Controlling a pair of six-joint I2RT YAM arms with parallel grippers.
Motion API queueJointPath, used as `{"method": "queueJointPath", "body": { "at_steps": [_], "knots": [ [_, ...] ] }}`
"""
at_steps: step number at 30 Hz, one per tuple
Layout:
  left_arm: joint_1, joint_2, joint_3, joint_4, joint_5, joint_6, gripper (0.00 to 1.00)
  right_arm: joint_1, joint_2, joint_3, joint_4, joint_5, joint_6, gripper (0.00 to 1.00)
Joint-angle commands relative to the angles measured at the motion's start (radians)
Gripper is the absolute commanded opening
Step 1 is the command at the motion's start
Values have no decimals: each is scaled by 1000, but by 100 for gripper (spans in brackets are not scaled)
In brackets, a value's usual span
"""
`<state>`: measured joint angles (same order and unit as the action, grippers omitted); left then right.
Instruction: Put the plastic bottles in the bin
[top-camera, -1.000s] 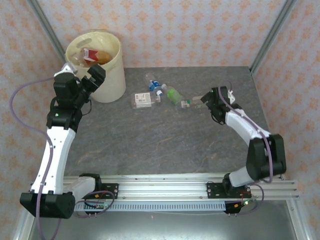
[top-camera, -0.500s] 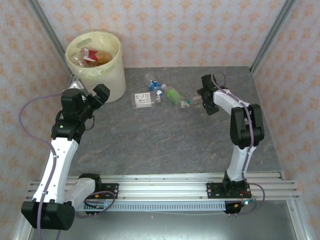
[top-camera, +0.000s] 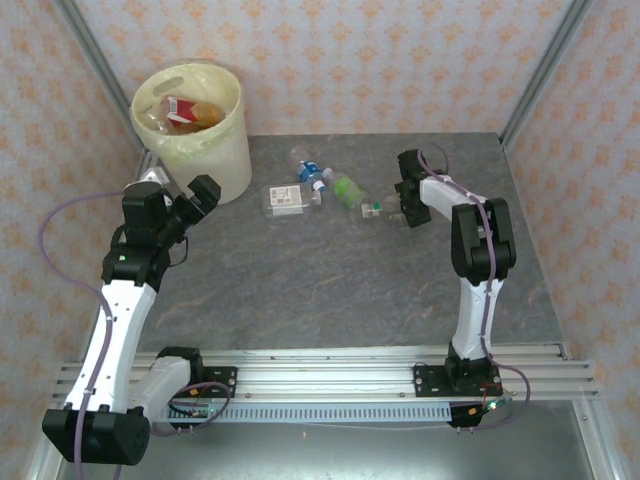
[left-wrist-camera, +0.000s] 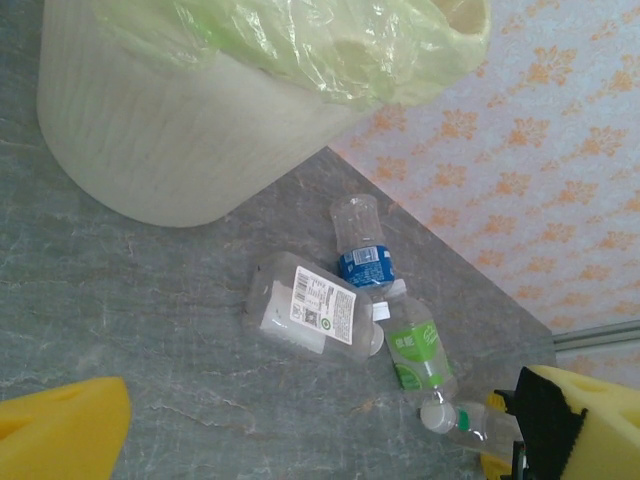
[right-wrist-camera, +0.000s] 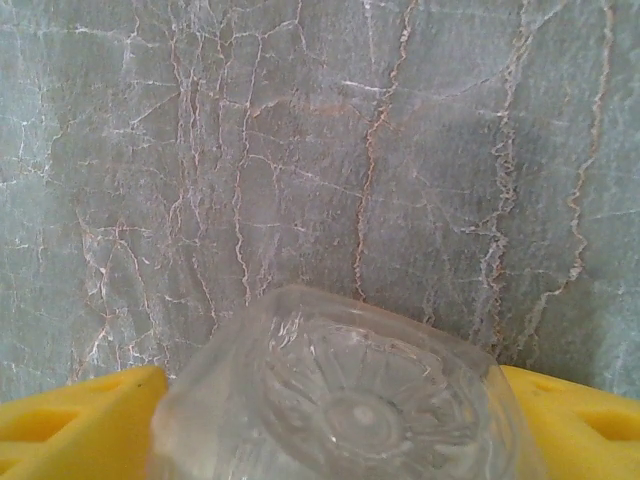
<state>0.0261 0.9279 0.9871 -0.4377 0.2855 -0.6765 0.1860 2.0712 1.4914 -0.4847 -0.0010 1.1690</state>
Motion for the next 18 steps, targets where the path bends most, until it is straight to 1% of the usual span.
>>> {"method": "queueJointPath", "body": {
  "at_steps": [1, 5, 9, 12, 15, 18],
  "knots": [
    [0, 7, 0, -3, 25, 29, 100, -8, 10, 24, 3, 5, -3, 74],
    [0, 27, -2, 9, 70, 26, 100, -9, -50, -60, 86, 21, 7, 62],
    [-4, 49, -12, 65, 168, 25, 100, -9, -140, -142, 147, 49, -13, 56],
    [-35, 66, -11, 94, 214, 41, 100, -3, -217, -183, 197, 32, -118, 54],
    [-104, 79, -14, 130, 216, 63, 100, 31, -303, -204, 202, 57, -275, 54],
    [-168, 104, -15, 183, 236, 81, 100, 81, -411, -267, 261, 82, -399, 54]
  ]
}}
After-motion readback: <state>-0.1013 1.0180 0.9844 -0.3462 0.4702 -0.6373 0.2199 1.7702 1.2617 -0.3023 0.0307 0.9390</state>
